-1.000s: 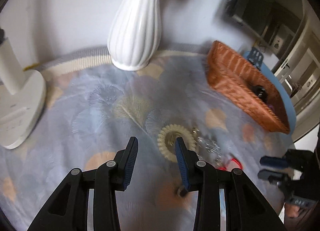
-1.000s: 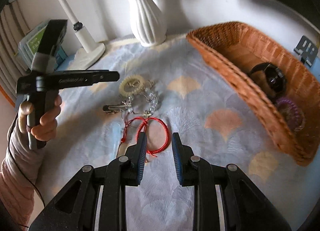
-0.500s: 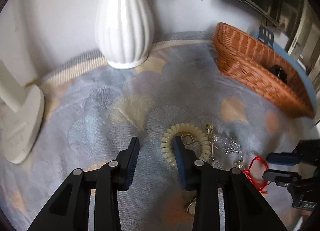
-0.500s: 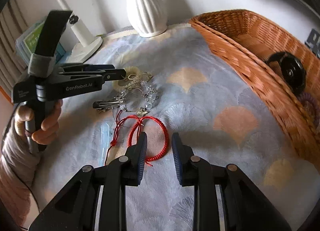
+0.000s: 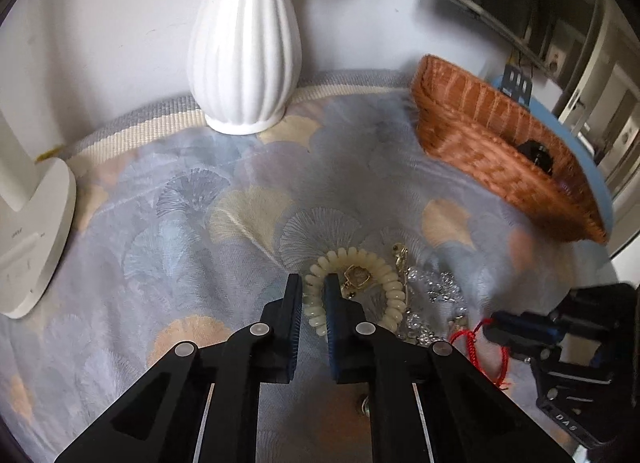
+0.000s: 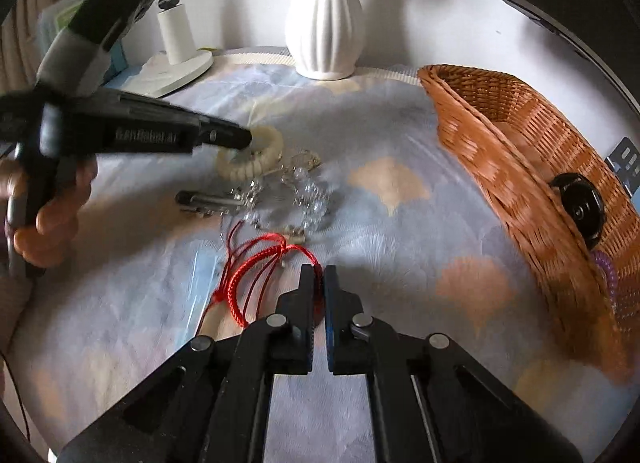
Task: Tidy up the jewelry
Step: 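Grasp the cream hair tie with the left tool while the right tool grasps the red bracelet, then carry the cream hair tie and red bracelet into the basket and open both tools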
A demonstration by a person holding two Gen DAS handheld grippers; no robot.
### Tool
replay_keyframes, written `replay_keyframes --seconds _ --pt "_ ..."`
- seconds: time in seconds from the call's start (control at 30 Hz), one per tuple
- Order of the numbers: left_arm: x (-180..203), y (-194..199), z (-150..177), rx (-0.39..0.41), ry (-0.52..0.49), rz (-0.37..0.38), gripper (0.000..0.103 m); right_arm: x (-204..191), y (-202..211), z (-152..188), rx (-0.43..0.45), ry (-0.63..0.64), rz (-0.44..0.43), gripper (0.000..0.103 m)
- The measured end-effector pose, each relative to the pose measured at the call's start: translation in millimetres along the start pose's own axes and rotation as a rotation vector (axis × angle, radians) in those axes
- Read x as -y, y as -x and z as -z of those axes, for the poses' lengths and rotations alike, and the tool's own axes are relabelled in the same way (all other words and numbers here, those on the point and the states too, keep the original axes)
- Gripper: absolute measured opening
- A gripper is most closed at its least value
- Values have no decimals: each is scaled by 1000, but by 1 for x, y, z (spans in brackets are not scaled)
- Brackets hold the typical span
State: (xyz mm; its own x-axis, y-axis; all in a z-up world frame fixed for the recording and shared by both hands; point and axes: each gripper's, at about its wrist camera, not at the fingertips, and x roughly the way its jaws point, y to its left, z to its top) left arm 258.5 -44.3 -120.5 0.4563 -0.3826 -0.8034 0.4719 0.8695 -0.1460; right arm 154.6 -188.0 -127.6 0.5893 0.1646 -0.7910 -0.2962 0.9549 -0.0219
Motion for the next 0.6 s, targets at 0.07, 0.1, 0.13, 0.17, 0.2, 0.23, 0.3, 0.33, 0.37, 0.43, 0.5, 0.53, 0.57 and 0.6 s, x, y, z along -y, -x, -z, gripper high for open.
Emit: replay_keyframes --seconds 0.07,0.1,0.13,0.17,0.2,0.23,0.3,0.33,0.37,0.43,0.5,0.53,0.57,0.6 --pt "-3 7 0 18 16 16 11 1 7 9 -4 1 8 5" --pt "-4 11 -1 28 22 24 11 2 11 14 -6 0 12 5" --pt "-4 13 -1 33 25 31 11 3 15 19 -9 -1 12 5" --pt "-4 16 -2 40 29 44 11 4 19 24 -12 -3 15 5" --pt "-4 18 -2 45 30 50 11 6 24 31 -15 -5 22 5" --pt "-3 20 -2 52 28 55 11 7 29 37 -17 -5 30 5" --pt "1 24 -2 60 18 58 11 8 37 47 -19 -13 26 5" --pt "2 25 -2 63 15 58 11 8 43 52 -24 -21 33 5" --pt "4 27 -2 67 10 59 11 9 48 58 -25 -26 39 5" --pt "8 31 1 75 0 65 11 11 58 64 -22 -39 49 5" --pt "13 33 3 73 -7 81 11 16 71 68 -7 -60 56 5" --pt "14 35 5 73 -10 83 11 20 79 69 6 -75 58 5" --pt "17 36 5 72 -15 85 11 24 87 70 17 -86 61 5" --pt "21 39 5 73 -23 89 11 29 98 71 33 -101 67 5"
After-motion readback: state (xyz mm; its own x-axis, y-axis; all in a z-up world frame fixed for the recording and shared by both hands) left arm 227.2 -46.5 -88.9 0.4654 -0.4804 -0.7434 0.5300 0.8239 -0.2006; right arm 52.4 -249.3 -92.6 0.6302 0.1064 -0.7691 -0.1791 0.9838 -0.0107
